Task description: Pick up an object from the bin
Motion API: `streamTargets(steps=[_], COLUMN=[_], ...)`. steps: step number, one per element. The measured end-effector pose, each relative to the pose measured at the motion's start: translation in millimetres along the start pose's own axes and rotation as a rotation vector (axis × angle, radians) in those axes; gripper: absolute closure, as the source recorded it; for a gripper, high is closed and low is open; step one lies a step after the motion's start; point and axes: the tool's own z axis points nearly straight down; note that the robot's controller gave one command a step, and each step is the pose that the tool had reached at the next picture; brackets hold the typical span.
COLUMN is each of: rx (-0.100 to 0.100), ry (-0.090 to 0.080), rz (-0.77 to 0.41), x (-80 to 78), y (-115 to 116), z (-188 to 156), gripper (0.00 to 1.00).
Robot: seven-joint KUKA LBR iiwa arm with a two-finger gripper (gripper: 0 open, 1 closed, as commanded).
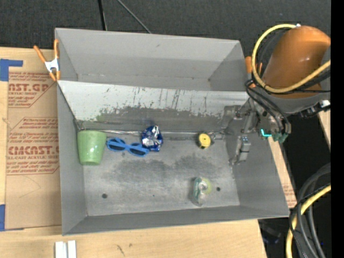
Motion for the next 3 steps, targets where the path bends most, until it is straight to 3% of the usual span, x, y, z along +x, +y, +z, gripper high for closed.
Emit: streamTargets(steps=[1,2,3], rx=[-0.001,0.000,0.001], ry=[-0.001,-0.001,-0.003], rz=[-0.276,-0.463,-0.462], x=[19.5,47.1,46.2], y=[22,27,27], z=[98,170,168], gripper=[0.00,0.00,1.00])
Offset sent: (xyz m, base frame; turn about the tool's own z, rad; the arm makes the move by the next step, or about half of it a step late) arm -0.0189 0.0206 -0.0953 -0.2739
